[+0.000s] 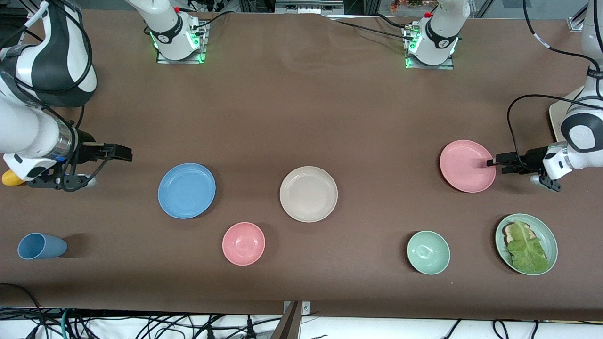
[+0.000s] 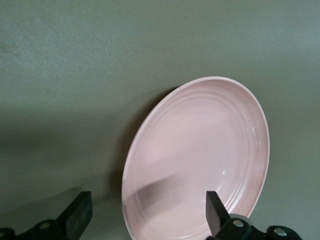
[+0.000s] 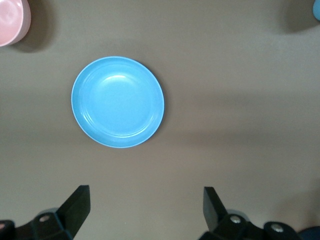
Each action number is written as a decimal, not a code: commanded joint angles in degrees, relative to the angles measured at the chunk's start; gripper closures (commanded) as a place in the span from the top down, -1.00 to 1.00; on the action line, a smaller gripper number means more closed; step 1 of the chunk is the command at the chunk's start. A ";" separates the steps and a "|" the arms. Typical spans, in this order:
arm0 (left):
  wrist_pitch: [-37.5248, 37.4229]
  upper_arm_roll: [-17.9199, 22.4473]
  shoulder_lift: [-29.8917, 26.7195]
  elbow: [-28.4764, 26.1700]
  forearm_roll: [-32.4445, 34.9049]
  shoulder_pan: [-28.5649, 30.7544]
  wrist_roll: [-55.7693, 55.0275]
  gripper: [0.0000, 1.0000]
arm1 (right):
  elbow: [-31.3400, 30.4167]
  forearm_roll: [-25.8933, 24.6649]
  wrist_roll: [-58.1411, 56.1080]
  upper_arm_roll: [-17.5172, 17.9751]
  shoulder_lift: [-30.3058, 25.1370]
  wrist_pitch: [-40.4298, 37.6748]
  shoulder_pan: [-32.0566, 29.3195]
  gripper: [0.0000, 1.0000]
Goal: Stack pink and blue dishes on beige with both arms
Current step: 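Grasp the blue plate with the right gripper while the left gripper lifts, then set the pink plate on the beige plate with the left gripper, then place the blue plate on the pink plate while the left gripper withdraws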
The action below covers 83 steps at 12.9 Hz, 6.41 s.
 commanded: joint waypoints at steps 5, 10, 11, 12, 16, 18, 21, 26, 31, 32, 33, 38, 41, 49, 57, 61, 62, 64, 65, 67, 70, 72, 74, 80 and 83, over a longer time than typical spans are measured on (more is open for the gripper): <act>1.75 -0.29 1.69 0.75 -2.82 -0.03 1.72 -0.15 | 0.94 1.13 -1.42 0.26 9.26 11.69 -0.37 1.00; 2.10 -0.29 2.48 1.36 -2.82 -0.03 1.81 -1.00 | -5.10 1.22 -1.16 0.61 13.49 24.07 0.25 1.00; 2.10 -0.29 2.48 1.36 -2.74 0.06 1.81 -1.00 | -6.60 1.22 -1.16 0.70 13.49 26.01 0.33 0.99; 2.01 -0.29 2.39 1.36 -2.74 0.06 1.89 -1.00 | -8.27 1.22 -1.07 1.14 14.10 28.12 0.34 0.99; -0.26 -1.77 1.60 2.23 -4.57 -0.82 0.76 -1.00 | -14.42 1.30 -0.98 1.41 14.72 36.64 0.33 0.98; -1.59 -4.49 0.81 4.87 -4.76 -2.13 -3.44 -1.00 | -16.10 1.30 -0.98 1.49 14.72 38.51 0.25 0.98; -1.94 -10.12 0.02 7.33 -4.58 -4.85 -13.98 -1.00 | -18.04 1.30 -0.98 1.49 14.81 40.00 0.25 0.95; -0.98 -10.75 0.45 13.22 -4.76 -16.79 -26.55 -1.00 | -19.45 1.30 -1.24 1.49 15.33 41.67 0.16 0.75; 8.06 -10.57 1.33 14.11 -4.14 -29.80 -40.79 -1.00 | -19.54 1.22 -1.33 1.49 15.42 41.68 0.16 0.06; 9.90 -10.49 1.68 14.11 -4.05 -31.91 -43.08 -1.00 | -19.62 1.22 -1.42 1.49 15.42 41.76 0.16 0.00; 11.84 -10.31 2.30 14.02 -3.97 -34.20 -45.37 -1.00 | -19.62 1.22 -1.42 1.49 15.42 41.76 0.16 -0.05; 17.92 -8.03 6.51 14.02 -3.88 -42.64 -48.82 -1.00 | -19.89 1.22 -1.42 1.49 15.51 41.76 0.07 -0.29; 20.02 -7.06 7.48 13.76 -3.88 -45.55 -50.48 -1.00 | -21.11 1.22 -1.51 1.49 15.60 43.86 0.16 -0.29; 21.61 -3.63 9.07 14.02 -3.88 -49.95 -52.51 -1.00 | -21.29 1.22 -1.86 1.49 15.60 43.96 0.07 -1.00; 21.61 -3.63 9.16 15.43 -3.88 -50.13 -61.11 -0.29 | -13.42 1.22 -4.23 2.99 13.40 33.55 0.16 -1.00; 20.83 -3.72 8.90 17.71 -3.97 -50.04 -67.79 -0.13 | 0.48 1.30 -3.01 5.18 13.58 17.35 0.86 -1.00; 20.47 -3.63 8.46 17.62 -3.88 -49.52 -67.72 -0.09 | 2.07 1.30 -1.35 5.97 13.66 16.29 1.12 -1.00; 14.44 -3.28 6.79 18.15 -3.70 -47.42 -67.28 0.01 | 2.87 1.30 3.03 8.60 13.66 16.10 1.30 -1.00; 10.49 -3.10 5.65 18.59 -3.62 -45.92 -67.19 0.05 | 2.88 1.30 6.72 10.53 13.66 16.10 1.48 -1.00; 2.23 -2.40 4.59 21.39 -0.65 -43.46 -64.31 0.09 | 2.88 1.22 16.20 14.31 14.01 16.80 2.00 -1.00; -9.20 -2.31 4.41 27.62 9.97 -40.90 -63.50 0.11 | 2.88 1.13 28.94 15.82 15.85 21.43 7.61 -1.00; -14.23 -2.40 4.15 30.44 17.97 -40.03 -63.23 0.12 | 2.96 0.87 36.95 15.82 18.39 27.84 12.44 -1.00; -15.83 -2.40 3.01 30.81 20.81 -38.71 -59.74 0.16 | 3.05 0.51 44.33 15.65 21.65 35.31 16.49 -1.00; -19.96 -2.40 -1.91 30.89 26.62 -31.33 -45.32 0.42 | 3.14 -1.42 49.12 14.15 27.02 43.69 20.64 -1.00; -22.85 -3.01 -5.15 30.81 26.27 -27.47 -44.25 1.00 | 3.05 -3.96 48.85 14.06 27.38 43.79 20.55 -1.00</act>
